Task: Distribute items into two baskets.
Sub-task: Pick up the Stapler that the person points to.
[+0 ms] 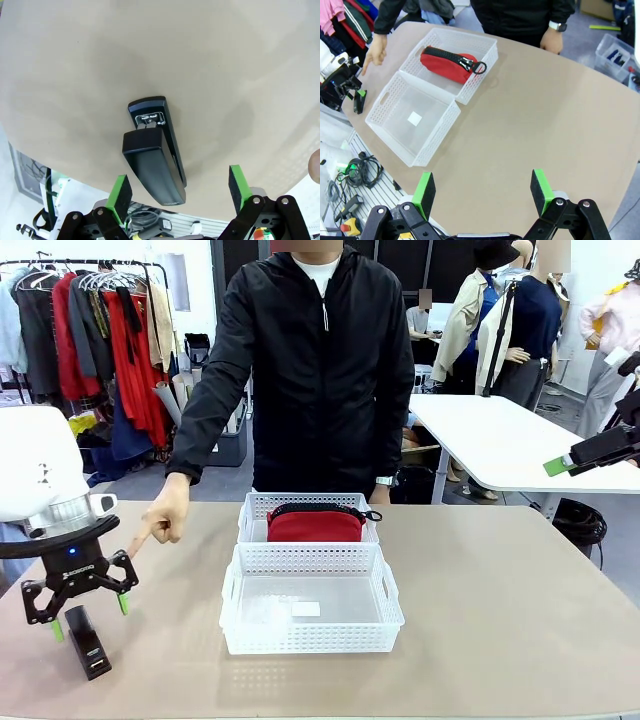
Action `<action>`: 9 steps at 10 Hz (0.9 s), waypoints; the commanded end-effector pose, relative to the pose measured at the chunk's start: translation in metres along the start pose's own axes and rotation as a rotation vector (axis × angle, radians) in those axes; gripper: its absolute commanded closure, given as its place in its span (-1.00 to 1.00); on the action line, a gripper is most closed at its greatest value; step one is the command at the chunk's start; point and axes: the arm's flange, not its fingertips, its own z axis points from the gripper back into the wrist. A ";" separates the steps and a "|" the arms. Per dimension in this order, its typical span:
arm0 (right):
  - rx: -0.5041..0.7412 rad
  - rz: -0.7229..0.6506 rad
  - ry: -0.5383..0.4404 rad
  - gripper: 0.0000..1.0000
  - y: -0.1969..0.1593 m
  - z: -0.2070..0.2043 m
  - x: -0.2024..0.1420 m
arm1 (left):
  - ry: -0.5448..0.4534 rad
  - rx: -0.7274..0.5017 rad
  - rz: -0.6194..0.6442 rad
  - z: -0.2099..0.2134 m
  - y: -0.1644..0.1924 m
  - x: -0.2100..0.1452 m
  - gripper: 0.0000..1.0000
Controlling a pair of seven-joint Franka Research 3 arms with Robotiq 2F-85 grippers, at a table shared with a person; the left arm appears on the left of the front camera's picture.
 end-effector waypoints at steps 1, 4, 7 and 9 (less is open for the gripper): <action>0.001 -0.001 -0.002 -1.00 0.000 0.000 0.000 | 0.017 -0.010 0.029 -0.003 -0.002 -0.003 -1.00; 0.001 -0.001 -0.002 -1.00 0.000 0.000 0.000 | 0.013 0.027 0.092 -0.017 -0.007 -0.008 -1.00; 0.001 -0.001 -0.002 -1.00 0.000 0.000 0.000 | 0.001 0.036 0.103 -0.030 -0.009 -0.009 -1.00; 0.001 -0.001 -0.002 -1.00 0.000 0.000 0.000 | 0.003 0.038 0.094 -0.035 -0.005 -0.011 -1.00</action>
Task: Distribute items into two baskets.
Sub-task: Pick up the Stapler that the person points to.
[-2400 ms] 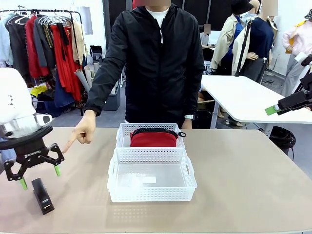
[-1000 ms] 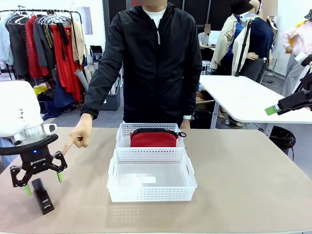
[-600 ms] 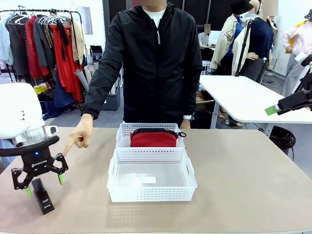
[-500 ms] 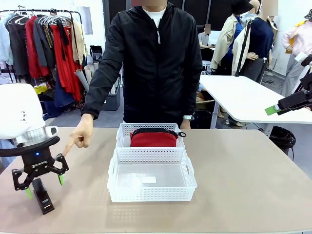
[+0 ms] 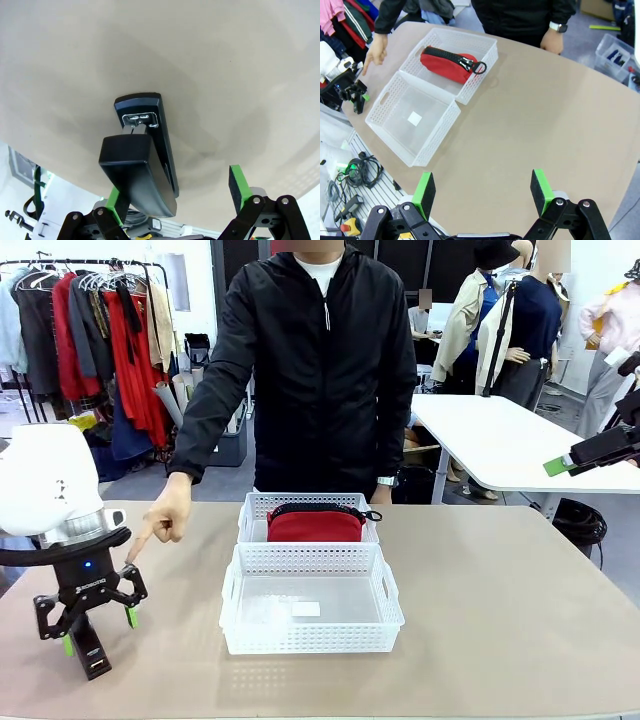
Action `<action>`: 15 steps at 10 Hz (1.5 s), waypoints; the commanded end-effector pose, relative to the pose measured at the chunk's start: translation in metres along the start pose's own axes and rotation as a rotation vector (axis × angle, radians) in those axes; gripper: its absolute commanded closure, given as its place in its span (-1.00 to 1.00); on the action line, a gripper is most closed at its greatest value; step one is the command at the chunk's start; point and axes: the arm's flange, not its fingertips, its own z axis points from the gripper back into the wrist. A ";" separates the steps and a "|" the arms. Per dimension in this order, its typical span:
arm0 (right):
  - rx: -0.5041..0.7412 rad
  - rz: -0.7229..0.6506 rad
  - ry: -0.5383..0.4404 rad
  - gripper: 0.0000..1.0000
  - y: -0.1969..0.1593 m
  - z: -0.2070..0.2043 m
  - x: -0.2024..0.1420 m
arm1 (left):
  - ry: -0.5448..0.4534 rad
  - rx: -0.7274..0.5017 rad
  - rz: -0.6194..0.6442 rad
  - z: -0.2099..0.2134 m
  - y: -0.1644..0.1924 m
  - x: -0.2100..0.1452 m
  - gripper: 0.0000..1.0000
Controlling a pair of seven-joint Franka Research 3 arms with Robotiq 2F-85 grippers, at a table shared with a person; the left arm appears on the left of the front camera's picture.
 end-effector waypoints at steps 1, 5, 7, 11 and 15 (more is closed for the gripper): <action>0.001 -0.001 -0.002 -1.00 0.000 0.000 0.000 | -0.028 0.009 0.015 -0.008 0.009 -0.009 -0.85; 0.001 -0.001 -0.002 -1.00 0.000 0.000 0.000 | -0.032 -0.009 -0.005 -0.004 0.016 -0.012 0.21; 0.001 -0.001 -0.002 -1.00 0.000 0.000 0.000 | -0.031 -0.011 -0.010 -0.003 0.017 -0.013 0.80; 0.001 -0.001 -0.002 -1.00 0.000 0.000 0.000 | -0.015 -0.011 -0.004 0.006 0.000 0.000 1.00; 0.001 -0.001 -0.002 -1.00 0.000 0.000 0.000 | -0.015 -0.011 -0.004 0.006 0.000 0.000 1.00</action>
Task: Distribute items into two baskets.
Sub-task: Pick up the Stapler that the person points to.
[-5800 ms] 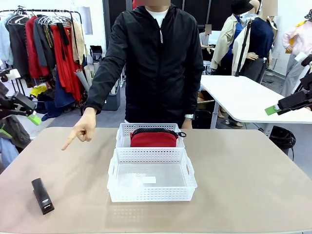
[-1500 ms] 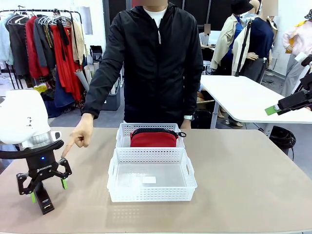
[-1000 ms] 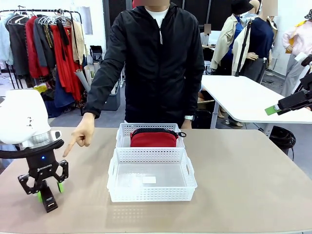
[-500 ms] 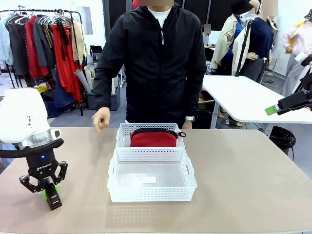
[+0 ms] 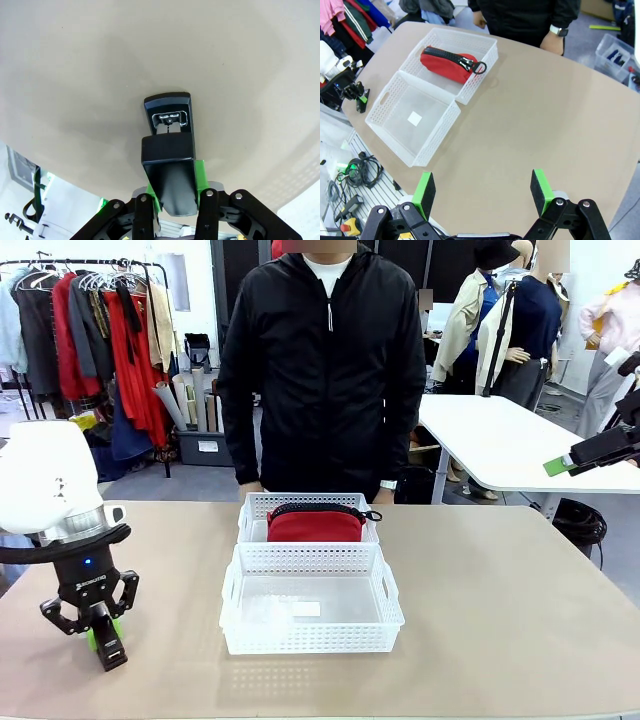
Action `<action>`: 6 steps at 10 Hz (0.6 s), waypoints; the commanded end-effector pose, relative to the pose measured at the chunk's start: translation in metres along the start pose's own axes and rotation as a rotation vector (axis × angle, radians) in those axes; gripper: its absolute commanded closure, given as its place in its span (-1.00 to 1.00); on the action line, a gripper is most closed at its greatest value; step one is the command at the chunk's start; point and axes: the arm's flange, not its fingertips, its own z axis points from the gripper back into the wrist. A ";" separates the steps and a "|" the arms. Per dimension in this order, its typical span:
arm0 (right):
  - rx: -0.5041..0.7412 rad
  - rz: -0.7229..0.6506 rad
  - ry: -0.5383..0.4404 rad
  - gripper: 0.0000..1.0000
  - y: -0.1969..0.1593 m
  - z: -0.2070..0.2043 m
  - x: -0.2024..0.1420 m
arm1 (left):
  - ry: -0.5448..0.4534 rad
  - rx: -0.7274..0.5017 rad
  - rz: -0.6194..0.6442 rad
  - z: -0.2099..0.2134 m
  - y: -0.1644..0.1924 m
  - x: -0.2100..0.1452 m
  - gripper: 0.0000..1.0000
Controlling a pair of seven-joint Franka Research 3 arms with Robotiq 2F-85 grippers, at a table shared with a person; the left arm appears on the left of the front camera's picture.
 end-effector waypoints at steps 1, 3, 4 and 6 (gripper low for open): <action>0.001 -0.001 -0.002 -1.00 0.000 0.000 0.000 | 0.000 0.000 0.002 0.000 0.000 0.000 1.00; 0.001 -0.001 -0.002 -1.00 0.000 0.000 0.000 | 0.000 0.000 0.002 0.000 0.000 0.000 1.00; 0.001 -0.001 -0.002 -1.00 0.000 0.000 0.000 | 0.000 0.000 0.002 0.000 0.000 0.000 1.00; 0.001 -0.001 -0.002 -1.00 0.000 0.000 0.000 | -0.021 0.033 -0.040 0.016 0.006 -0.004 1.00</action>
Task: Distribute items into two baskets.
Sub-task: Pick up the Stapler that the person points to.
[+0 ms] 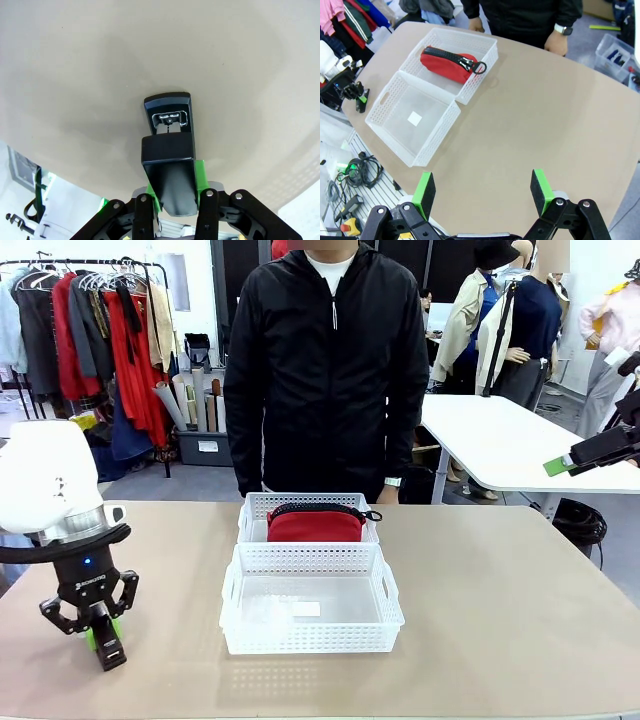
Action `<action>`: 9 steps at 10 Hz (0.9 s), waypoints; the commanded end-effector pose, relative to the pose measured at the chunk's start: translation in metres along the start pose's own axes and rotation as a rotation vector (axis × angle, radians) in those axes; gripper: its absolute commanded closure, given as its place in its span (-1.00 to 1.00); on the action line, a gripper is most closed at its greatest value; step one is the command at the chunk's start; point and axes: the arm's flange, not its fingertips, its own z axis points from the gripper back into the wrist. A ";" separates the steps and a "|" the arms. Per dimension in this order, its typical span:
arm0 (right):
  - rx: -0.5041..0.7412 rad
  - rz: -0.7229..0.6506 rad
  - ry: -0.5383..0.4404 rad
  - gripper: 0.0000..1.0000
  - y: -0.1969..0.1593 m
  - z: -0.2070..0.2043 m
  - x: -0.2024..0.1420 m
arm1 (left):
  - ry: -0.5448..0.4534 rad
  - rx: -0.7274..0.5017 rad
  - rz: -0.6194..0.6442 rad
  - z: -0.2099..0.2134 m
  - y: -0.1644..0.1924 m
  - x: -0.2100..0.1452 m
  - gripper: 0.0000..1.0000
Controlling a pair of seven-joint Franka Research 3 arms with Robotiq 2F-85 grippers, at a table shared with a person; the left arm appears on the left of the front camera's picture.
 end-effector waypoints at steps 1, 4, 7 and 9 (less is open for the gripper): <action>0.001 -0.001 -0.002 -1.00 0.000 0.000 0.000 | -0.045 0.050 -0.087 0.032 0.012 -0.009 1.00; 0.001 -0.001 -0.002 -1.00 0.000 0.000 0.000 | -0.119 0.126 -0.217 0.080 0.035 -0.029 1.00; 0.001 -0.001 -0.002 -1.00 0.000 0.000 0.000 | -0.115 0.137 -0.529 0.132 0.063 -0.029 1.00; 0.001 -0.001 -0.002 -1.00 0.000 0.000 0.000 | -0.058 0.210 -0.754 0.163 0.062 -0.007 1.00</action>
